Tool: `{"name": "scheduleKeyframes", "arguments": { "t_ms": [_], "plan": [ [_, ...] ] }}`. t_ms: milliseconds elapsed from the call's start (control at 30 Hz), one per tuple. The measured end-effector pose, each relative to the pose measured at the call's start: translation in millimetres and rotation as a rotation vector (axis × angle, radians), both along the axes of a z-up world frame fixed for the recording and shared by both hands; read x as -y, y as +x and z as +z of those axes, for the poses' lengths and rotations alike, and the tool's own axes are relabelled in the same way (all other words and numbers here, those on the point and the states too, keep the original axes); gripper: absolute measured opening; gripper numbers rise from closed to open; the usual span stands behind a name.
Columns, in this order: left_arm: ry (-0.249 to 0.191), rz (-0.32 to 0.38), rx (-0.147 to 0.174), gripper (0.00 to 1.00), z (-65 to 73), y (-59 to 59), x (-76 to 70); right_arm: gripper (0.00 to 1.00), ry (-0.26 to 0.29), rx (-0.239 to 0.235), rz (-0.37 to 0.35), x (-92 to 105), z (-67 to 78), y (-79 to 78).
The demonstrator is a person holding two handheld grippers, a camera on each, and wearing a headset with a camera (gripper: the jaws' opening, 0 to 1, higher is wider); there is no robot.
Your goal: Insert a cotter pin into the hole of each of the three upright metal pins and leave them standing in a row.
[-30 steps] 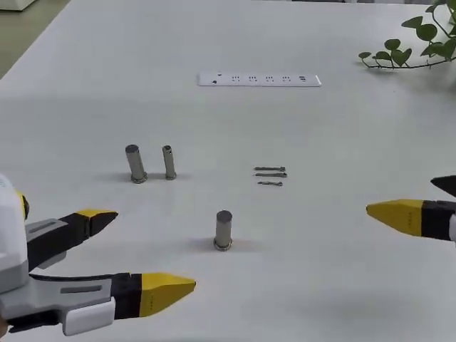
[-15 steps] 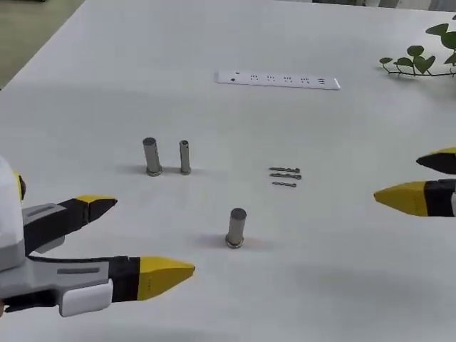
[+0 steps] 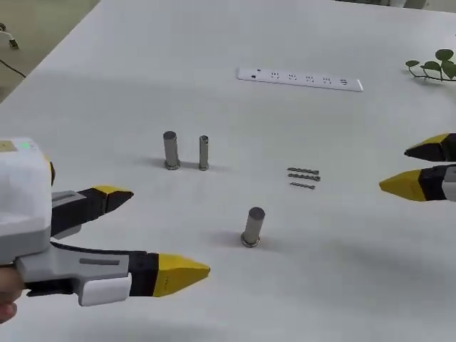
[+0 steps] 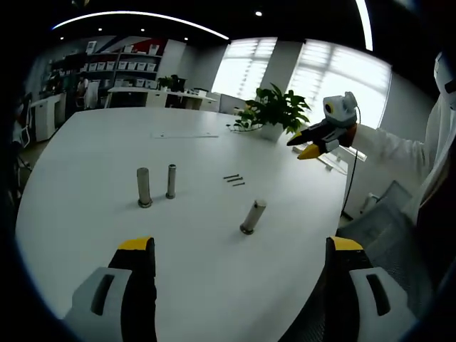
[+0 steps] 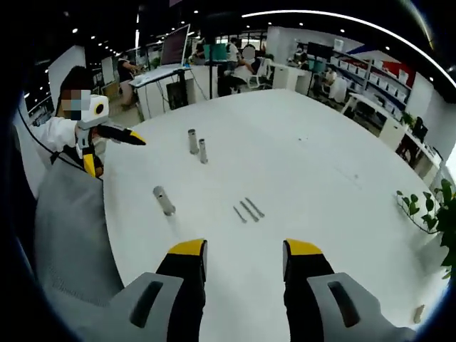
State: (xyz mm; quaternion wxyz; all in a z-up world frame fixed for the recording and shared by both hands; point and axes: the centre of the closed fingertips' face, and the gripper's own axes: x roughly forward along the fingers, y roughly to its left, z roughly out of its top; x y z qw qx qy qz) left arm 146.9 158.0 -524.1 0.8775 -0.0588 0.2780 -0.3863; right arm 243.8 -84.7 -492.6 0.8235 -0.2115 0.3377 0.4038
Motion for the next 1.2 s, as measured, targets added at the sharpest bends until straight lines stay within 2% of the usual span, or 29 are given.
{"name": "scheduleKeyframes", "arguments": {
  "t_ms": [333, 467, 600, 767, 933, 1100, 1200],
  "plan": [
    [0.001, 0.044, 0.002, 0.99, 0.5, 0.9, -8.0, 0.32, -0.044, 0.005, 0.096, -15.5, 1.4, 23.5],
    [0.005, 0.043, 0.017, 0.99, 6.3, 0.3, -8.0, 0.29, -0.066, 0.004, 0.125, -21.1, -1.8, 32.7],
    [0.015, 0.039, 0.029, 0.99, 11.2, 0.1, -7.1, 0.28, -0.057, -0.003, 0.170, -34.6, -5.0, 36.6],
    [0.001, 0.021, 0.043, 0.99, 18.9, -0.2, -3.5, 0.26, -0.090, -0.011, 0.216, -43.6, -12.6, 41.5],
    [0.008, 0.026, 0.057, 0.99, 21.0, 1.6, -4.3, 0.23, -0.116, -0.030, 0.250, -49.4, -22.8, 45.5],
    [0.015, 0.025, 0.043, 0.99, 16.1, -1.1, -5.1, 0.20, -0.126, -0.051, 0.271, -53.8, -31.2, 49.6],
    [0.013, 0.027, 0.036, 0.99, 14.4, -2.9, -5.5, 0.18, -0.161, -0.062, 0.299, -57.0, -39.0, 50.1]
  ]
}}
